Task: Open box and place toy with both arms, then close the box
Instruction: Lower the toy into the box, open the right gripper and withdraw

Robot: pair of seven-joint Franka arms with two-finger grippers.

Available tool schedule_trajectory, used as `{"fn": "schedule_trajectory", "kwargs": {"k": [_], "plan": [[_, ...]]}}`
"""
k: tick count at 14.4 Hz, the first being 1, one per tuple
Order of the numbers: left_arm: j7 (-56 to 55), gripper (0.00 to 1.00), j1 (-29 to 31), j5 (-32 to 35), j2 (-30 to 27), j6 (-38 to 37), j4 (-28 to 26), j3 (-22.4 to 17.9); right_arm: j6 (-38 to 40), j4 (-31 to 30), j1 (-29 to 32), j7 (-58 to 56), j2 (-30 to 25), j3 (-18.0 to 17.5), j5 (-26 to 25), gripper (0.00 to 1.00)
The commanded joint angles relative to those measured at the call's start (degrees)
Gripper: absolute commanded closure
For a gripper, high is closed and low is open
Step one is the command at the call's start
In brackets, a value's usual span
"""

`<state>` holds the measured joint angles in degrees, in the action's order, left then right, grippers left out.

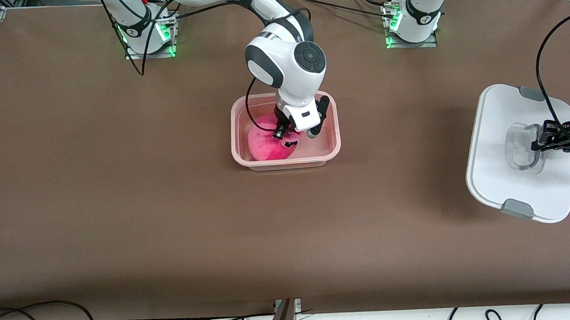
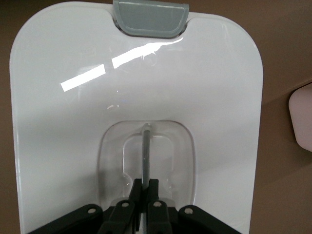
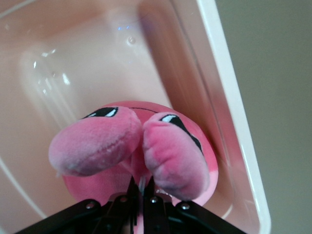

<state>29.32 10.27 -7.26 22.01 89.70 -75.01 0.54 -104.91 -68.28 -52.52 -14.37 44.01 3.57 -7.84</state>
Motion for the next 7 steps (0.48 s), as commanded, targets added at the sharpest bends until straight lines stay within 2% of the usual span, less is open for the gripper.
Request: {"fn": "schedule_trajectory", "kwargs": {"k": [1,5,7], "plan": [[-0.2,1.0,0.5,-1.8,0.1,-1.4,1.3,0.3,-3.4,2.0,-1.9,8.3,1.8,0.5,-0.9,0.0],[-0.2,1.0,0.5,-1.8,0.1,-1.7,1.3,0.3,-7.7,3.1,-3.1,19.3,1.3,0.3,-0.2,0.0],[-0.2,1.0,0.5,-1.8,0.1,-1.8,1.3,0.3,-6.5,4.8,-3.7,23.2,0.1,0.4,-0.1,0.0]]}}
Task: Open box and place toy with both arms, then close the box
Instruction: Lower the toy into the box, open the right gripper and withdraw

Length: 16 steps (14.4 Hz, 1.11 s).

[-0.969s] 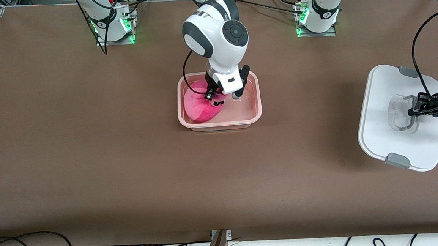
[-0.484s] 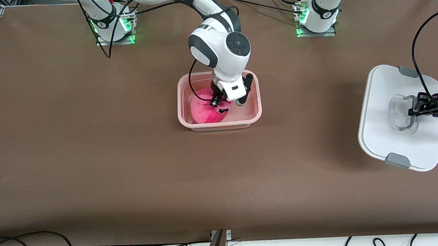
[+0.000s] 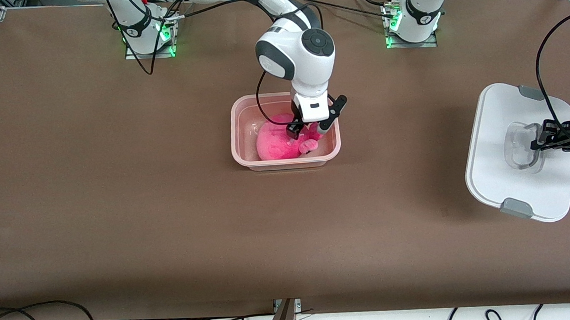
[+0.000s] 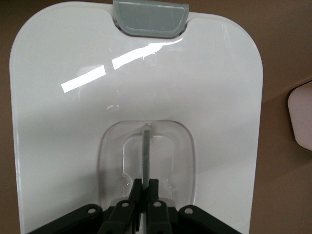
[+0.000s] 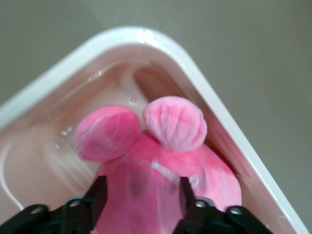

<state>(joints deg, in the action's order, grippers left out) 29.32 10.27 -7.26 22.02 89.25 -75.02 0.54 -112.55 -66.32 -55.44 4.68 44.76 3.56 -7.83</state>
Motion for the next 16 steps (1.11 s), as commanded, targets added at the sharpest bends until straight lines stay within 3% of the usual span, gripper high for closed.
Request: {"fn": "schedule_trajectory", "kwargs": {"k": [1,4,7,9,11,16], "plan": [[-0.2,1.0,0.5,-1.8,0.1,-1.9,1.3,0.4,1.3,2.9,-0.9,5.3,-2.5,0.8,-0.2,0.0],[-0.1,1.0,0.5,-1.7,0.1,-2.5,1.5,1.0,1.5,2.6,2.8,6.5,-8.6,2.2,0.1,0.0],[3.1,1.0,-0.7,-1.6,0.1,-2.9,1.7,2.7,8.6,1.8,7.4,10.1,-14.0,3.7,7.1,0.0],[5.1,1.0,-1.1,-1.4,0.1,-2.9,1.6,5.6,13.0,0.1,8.7,10.7,-18.2,7.7,11.3,0.0],[5.2,1.0,-3.3,-1.2,0.5,-2.9,1.5,8.2,14.2,-5.9,8.7,10.7,-23.9,13.5,15.2,0.0],[5.5,1.0,-15.9,-1.2,2.1,-2.3,1.5,9.0,17.0,-20.5,8.7,10.6,-36.7,22.2,16.1,0.0]]}}
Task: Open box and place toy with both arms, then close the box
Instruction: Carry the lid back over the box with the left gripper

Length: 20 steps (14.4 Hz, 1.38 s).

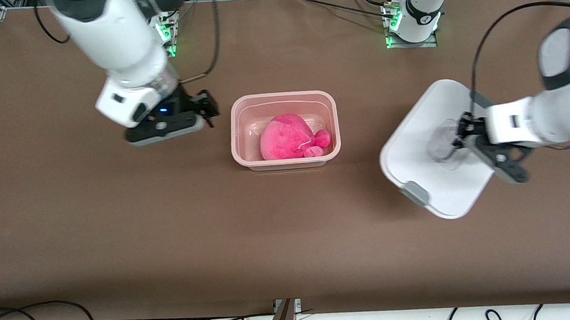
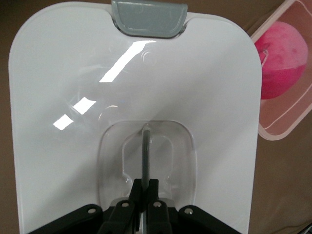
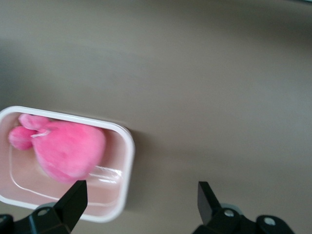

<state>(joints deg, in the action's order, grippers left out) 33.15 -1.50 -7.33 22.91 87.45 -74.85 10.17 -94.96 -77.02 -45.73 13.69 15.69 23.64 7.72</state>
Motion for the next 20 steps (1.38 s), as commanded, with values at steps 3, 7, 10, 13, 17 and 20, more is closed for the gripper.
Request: {"fn": "schedule_trajectory", "kwargs": {"k": [3,7,10,13,17,20], "plan": [[1.7,1.0,-11.5,-1.1,2.4,-0.1,1.5,-0.8,0.2,-14.8,-0.9,1.0,-12.9,5.9,-0.2,0.0],[1.9,1.0,-20.4,1.7,4.1,3.6,1.4,-0.7,1.8,-15.7,4.7,-0.1,-14.2,3.9,-2.0,0.0],[1.9,1.0,-28.1,5.7,4.9,4.9,1.4,-0.8,1.9,-15.7,20.0,-2.3,-14.6,-10.1,-2.2,0.0],[4.6,1.0,-31.1,6.3,5.7,8.6,0.9,-0.7,2.3,-15.8,30.4,-3.0,-15.0,-19.3,-2.7,0.0],[9.4,1.0,-34.5,6.3,7.5,12.1,0.8,-0.7,3.0,-15.7,30.6,-3.8,-15.3,-19.5,-4.7,0.0],[9.7,1.0,-35.7,6.3,8.8,14.1,0.5,-0.7,2.8,-15.7,30.5,-3.6,-15.3,-19.6,-6.1,0.0]]}}
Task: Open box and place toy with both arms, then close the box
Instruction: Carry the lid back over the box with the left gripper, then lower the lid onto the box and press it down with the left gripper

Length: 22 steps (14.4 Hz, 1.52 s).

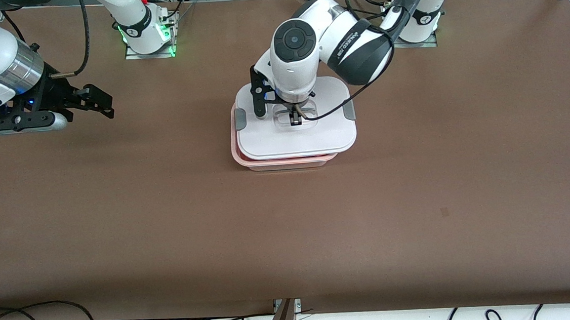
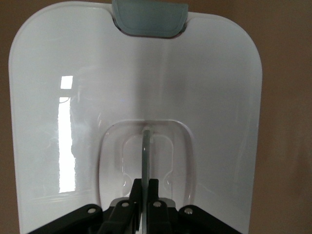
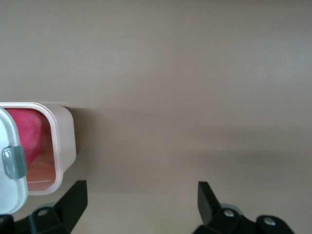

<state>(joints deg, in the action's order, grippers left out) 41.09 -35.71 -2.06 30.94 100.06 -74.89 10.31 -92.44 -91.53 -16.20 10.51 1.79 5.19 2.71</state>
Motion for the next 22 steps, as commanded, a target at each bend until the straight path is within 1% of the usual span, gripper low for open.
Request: {"fn": "schedule_trajectory", "kwargs": {"k": [1,6,8,10,22], "plan": [[1.7,1.0,-1.7,1.1,1.3,1.8,0.5,-0.8,0.1,-0.9,1.0,-0.5,-1.3,-1.1,-1.5,0.0],[1.5,1.0,-2.6,1.5,3.7,3.1,0.5,-0.8,0.5,-0.8,1.1,-0.7,-1.4,-0.8,-2.1,0.0],[1.5,1.0,-2.6,2.1,4.6,3.2,0.7,-0.8,0.6,-0.9,1.1,-2.3,-1.6,0.1,-2.0,0.0],[1.1,1.0,-2.6,2.1,5.2,4.9,0.7,-0.8,0.5,-0.9,1.1,-2.6,-1.6,0.3,-1.9,0.0],[-0.5,1.0,-2.6,1.6,7.9,5.9,1.3,-0.8,0.6,-1.1,1.1,-2.7,-2.3,0.3,-1.0,0.0]]}}
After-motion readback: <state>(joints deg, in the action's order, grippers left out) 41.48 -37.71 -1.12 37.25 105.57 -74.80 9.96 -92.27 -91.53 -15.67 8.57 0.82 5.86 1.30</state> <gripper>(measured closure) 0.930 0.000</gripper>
